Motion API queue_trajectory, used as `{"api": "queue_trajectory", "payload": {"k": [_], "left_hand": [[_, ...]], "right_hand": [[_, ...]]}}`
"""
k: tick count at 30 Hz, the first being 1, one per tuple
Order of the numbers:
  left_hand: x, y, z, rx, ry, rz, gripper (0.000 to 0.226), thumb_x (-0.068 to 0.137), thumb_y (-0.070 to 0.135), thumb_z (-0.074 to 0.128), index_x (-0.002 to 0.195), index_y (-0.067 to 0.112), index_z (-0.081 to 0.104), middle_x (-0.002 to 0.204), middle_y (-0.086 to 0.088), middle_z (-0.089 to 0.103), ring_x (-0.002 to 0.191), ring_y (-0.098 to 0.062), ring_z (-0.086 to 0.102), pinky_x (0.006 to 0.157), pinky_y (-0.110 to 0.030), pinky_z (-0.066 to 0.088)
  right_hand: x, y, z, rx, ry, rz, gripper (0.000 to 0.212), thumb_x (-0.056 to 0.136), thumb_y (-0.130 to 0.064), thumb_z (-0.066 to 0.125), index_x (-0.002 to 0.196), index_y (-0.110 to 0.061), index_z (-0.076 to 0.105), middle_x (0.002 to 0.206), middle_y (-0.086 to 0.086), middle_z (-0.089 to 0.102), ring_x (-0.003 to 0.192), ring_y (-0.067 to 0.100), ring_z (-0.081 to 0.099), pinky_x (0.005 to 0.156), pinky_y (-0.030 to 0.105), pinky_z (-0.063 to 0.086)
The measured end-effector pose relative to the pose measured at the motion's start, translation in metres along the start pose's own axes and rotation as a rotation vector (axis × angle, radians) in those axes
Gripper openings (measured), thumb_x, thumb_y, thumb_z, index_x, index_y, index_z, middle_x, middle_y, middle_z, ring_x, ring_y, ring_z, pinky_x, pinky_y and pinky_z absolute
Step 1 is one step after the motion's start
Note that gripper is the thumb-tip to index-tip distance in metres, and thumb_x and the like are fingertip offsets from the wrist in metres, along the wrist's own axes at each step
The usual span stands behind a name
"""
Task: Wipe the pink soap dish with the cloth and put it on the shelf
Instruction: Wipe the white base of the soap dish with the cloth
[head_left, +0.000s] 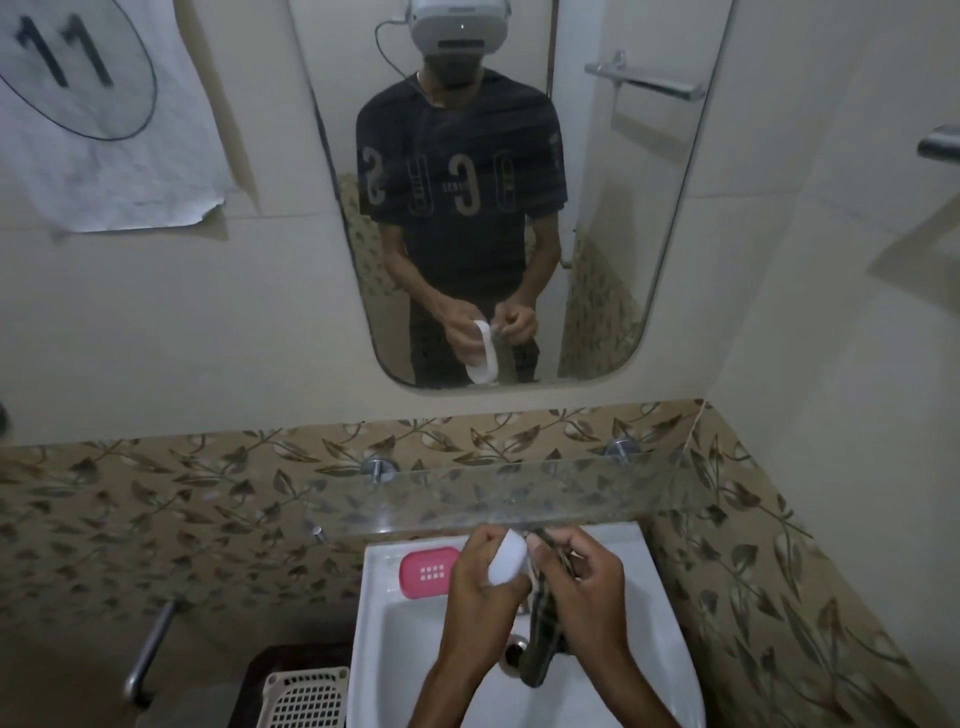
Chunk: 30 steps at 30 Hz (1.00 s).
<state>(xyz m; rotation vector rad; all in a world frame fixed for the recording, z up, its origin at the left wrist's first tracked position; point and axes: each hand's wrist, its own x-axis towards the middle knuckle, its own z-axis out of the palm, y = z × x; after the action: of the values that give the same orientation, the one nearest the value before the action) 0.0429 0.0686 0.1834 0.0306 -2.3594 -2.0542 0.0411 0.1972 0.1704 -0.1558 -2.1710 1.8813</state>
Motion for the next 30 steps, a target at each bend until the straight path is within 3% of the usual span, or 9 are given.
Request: {"api": "queue_trajectory", "payload": {"k": [3,6,9,11,15,20,25,27,30], "left_hand": [[0.003,0.006,-0.004,-0.05,-0.034,-0.009,0.017,0.084,-0.007,0.065,0.098,0.002,0.065,0.091,-0.009,0.066,0.08,-0.018,0.065,0.067,-0.022,0.05],[-0.002,0.006,0.001,-0.076,-0.106,-0.011,0.026,0.07,0.001,0.062,0.096,0.005,0.063,0.083,0.002,0.064,0.074,-0.01,0.062,0.062,-0.02,0.047],[-0.003,0.004,-0.001,-0.116,-0.07,0.008,0.017,0.085,-0.007,0.064,0.096,0.005,0.064,0.086,-0.006,0.068,0.077,-0.015,0.066,0.063,-0.029,0.054],[-0.001,0.0,-0.001,-0.106,-0.042,0.011,0.025,0.085,-0.015,0.062,0.097,0.007,0.066,0.088,-0.006,0.07,0.082,-0.015,0.07,0.067,-0.029,0.056],[-0.001,-0.001,-0.001,-0.118,-0.071,-0.016,0.035,0.075,-0.005,0.068,0.106,0.011,0.07,0.097,0.003,0.072,0.089,-0.017,0.071,0.071,-0.03,0.057],[0.004,0.001,-0.009,-0.14,-0.008,0.019,0.028,0.07,-0.002,0.069,0.095,0.012,0.066,0.091,-0.004,0.07,0.086,-0.025,0.068,0.07,-0.036,0.057],[-0.002,0.01,-0.006,-0.125,-0.061,0.069,0.046,0.063,0.002,0.061,0.09,0.038,0.071,0.09,0.006,0.067,0.078,-0.005,0.064,0.064,-0.018,0.048],[-0.001,0.011,-0.009,-0.134,-0.053,0.074,0.045,0.063,0.002,0.061,0.091,0.036,0.07,0.09,0.007,0.067,0.077,-0.005,0.063,0.064,-0.019,0.049],[0.0,0.009,-0.008,-0.146,-0.045,0.071,0.044,0.061,0.0,0.062,0.096,0.026,0.07,0.091,0.013,0.069,0.079,-0.001,0.064,0.065,-0.016,0.049]], "right_hand": [[0.0,-0.008,-0.002,0.037,-0.063,-0.063,0.004,0.09,-0.021,0.077,0.089,-0.025,0.079,0.082,-0.001,0.077,0.078,0.015,0.074,0.071,0.032,0.062],[0.011,-0.009,-0.001,-0.023,0.037,0.012,0.014,0.091,-0.012,0.076,0.084,-0.023,0.078,0.083,-0.004,0.077,0.083,0.016,0.073,0.078,0.035,0.061],[-0.003,-0.015,0.002,-0.041,-0.095,-0.222,0.01,0.091,-0.023,0.075,0.091,-0.032,0.078,0.089,-0.01,0.074,0.086,0.013,0.072,0.075,0.023,0.058],[-0.006,-0.013,0.003,-0.077,-0.158,-0.323,0.008,0.091,-0.025,0.075,0.093,-0.032,0.078,0.088,-0.012,0.073,0.085,0.013,0.071,0.075,0.025,0.057],[0.017,-0.008,0.007,-0.018,0.035,0.02,0.014,0.094,-0.015,0.075,0.081,-0.022,0.078,0.082,-0.003,0.075,0.082,0.015,0.071,0.082,0.046,0.06],[0.003,-0.012,0.014,-0.074,-0.05,-0.247,0.005,0.091,-0.034,0.071,0.09,-0.036,0.075,0.091,-0.013,0.071,0.089,0.008,0.071,0.078,0.015,0.055],[0.026,-0.005,0.009,0.089,-0.003,0.122,0.012,0.093,-0.02,0.076,0.084,-0.027,0.079,0.088,-0.004,0.079,0.087,0.012,0.074,0.077,0.026,0.06],[0.028,-0.003,0.009,0.113,-0.074,0.115,0.012,0.095,-0.023,0.074,0.087,-0.03,0.079,0.089,-0.005,0.079,0.085,0.007,0.074,0.071,0.017,0.056],[0.037,0.0,0.005,0.262,-0.157,0.298,0.009,0.098,-0.026,0.07,0.095,-0.024,0.078,0.093,0.002,0.079,0.083,0.011,0.075,0.067,0.021,0.057]]}}
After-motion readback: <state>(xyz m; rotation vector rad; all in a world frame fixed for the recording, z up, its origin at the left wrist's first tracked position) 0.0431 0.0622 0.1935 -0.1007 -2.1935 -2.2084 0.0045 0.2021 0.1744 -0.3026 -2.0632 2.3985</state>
